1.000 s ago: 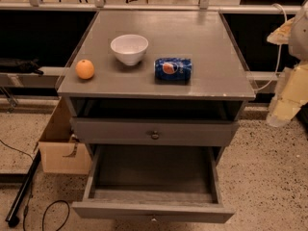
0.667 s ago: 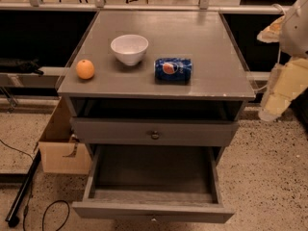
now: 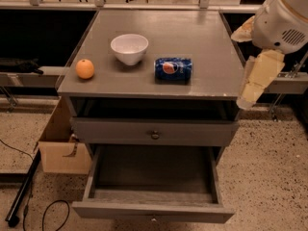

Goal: Place pepsi can into middle drawer

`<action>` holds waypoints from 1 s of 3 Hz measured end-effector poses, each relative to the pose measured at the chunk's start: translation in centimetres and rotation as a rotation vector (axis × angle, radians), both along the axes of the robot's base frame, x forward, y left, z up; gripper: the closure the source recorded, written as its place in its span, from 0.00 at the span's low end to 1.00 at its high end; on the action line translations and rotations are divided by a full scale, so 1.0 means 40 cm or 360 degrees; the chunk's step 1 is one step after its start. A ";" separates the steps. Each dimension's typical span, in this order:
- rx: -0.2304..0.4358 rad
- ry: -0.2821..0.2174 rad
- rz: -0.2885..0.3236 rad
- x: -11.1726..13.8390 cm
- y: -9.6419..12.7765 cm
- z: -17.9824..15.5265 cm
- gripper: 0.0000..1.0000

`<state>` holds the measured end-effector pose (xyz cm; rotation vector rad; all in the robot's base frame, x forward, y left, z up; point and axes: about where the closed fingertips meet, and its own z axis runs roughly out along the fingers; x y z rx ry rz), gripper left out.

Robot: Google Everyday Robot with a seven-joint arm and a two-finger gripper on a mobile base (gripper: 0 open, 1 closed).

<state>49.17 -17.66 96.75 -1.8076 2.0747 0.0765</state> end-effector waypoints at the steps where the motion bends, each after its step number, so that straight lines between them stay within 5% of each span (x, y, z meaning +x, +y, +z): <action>1: 0.0068 0.0032 0.0022 0.087 0.023 -0.008 0.00; 2: 0.0182 0.0045 -0.0009 0.171 0.032 -0.017 0.00; 3: 0.0432 0.0056 -0.0128 0.233 0.030 -0.040 0.00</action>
Offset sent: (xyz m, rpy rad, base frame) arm 0.1115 0.0127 -0.0099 0.2189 0.0550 -0.0366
